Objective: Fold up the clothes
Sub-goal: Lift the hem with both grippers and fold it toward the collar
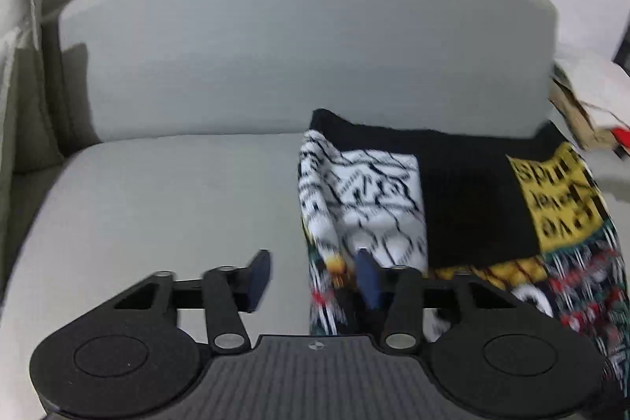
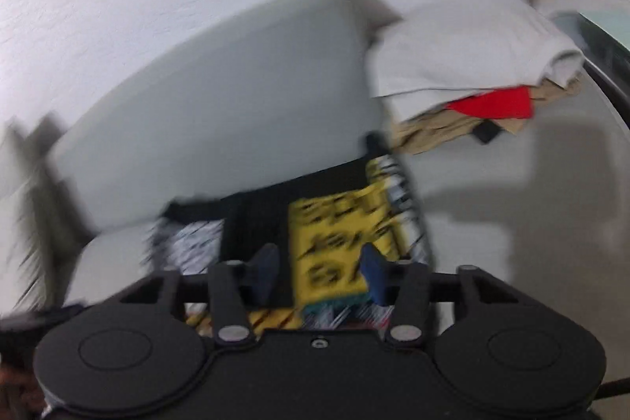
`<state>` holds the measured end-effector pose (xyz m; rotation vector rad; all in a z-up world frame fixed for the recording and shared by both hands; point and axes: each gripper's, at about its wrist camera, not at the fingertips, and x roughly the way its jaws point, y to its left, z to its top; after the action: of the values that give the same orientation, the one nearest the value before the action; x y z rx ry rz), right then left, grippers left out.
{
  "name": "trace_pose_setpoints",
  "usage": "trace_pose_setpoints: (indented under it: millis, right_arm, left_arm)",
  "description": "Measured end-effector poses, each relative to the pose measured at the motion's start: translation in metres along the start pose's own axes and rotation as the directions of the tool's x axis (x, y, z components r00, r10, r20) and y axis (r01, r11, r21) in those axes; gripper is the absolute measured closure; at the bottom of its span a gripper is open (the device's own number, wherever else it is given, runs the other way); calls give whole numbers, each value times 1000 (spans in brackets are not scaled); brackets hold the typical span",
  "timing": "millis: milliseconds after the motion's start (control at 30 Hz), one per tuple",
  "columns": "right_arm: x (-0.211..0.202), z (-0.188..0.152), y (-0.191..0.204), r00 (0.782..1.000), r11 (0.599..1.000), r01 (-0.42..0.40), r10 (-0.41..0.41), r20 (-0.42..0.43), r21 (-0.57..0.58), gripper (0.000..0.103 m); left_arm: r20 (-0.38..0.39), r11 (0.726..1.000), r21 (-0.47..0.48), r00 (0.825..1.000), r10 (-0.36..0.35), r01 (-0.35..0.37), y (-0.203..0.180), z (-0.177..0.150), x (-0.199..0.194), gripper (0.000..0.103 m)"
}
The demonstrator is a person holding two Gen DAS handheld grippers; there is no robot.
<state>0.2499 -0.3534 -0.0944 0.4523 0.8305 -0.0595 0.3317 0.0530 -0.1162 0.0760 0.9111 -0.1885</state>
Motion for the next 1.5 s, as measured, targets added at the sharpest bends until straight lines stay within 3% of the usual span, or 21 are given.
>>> trace_pose_setpoints:
  millis: [67,133,167,200,300,400,533,567,600,633,700,733,800,967,1133,1267,1367,1500]
  right_arm:
    - [31,13,-10,999,999,46,-46,-3,12,59]
    - [63,26,-19,996,996,83,-83,-15,15,54]
    - [79,32,-22,995,995,98,-97,-30,9,47]
    - [94,37,-25,993,994,114,-114,-43,2,46]
    - [131,51,-34,987,989,148,-149,-59,-14,47]
    - [156,61,-37,989,990,133,-135,-64,-46,53]
    - [181,69,-33,987,990,121,-128,-96,-70,50]
    - [186,69,-30,984,987,135,-144,-104,-90,49]
    - [190,68,-27,981,982,150,-162,-110,-111,50]
    - [190,66,-24,977,976,168,-184,-107,-138,53]
    - [184,59,-16,969,956,214,-234,-81,-201,84]
    - [178,56,-14,967,951,224,-244,-68,-215,85]
    - [151,52,-16,981,971,179,-188,-45,-161,86]
    - [43,31,-8,999,998,43,-41,31,-53,89]
    - [-88,-12,3,987,997,-80,81,139,-7,90]
    - [-180,-69,-5,971,989,-146,146,189,-13,90]
    - [-215,-108,-13,966,986,-169,169,197,-17,91]
    - [-210,-162,-35,981,993,-117,119,150,-26,91]
  left_arm:
    - [16,1000,8,1000,10,-10,4,13,23,63]
    - [25,998,38,998,51,-52,3,26,48,53]
    - [23,996,54,997,75,-76,3,33,61,41]
    - [21,992,70,995,99,-100,2,39,74,38]
    - [-9,995,73,998,68,-67,7,57,109,38]
    - [-56,997,69,998,29,-25,8,71,141,39]
    - [-81,999,40,997,-16,20,5,85,168,41]
    - [-72,999,40,997,-25,28,2,86,167,49]
    - [-62,999,40,998,-33,36,-1,87,167,73]
    - [-53,998,40,998,-42,44,-4,88,166,86]
    - [-23,997,63,999,-36,37,-13,89,160,92]
    - [2,997,76,1000,-29,29,-15,87,147,92]
    - [53,997,77,998,-36,32,-15,83,117,92]
    - [176,997,48,982,-65,58,-3,63,19,93]
    - [274,993,-52,958,-88,106,24,11,-95,94]
    - [315,987,-102,945,-89,127,43,-51,-175,94]
    - [327,989,-98,942,-72,109,46,-100,-221,94]
    - [250,983,-157,967,-51,92,31,-169,-219,94]
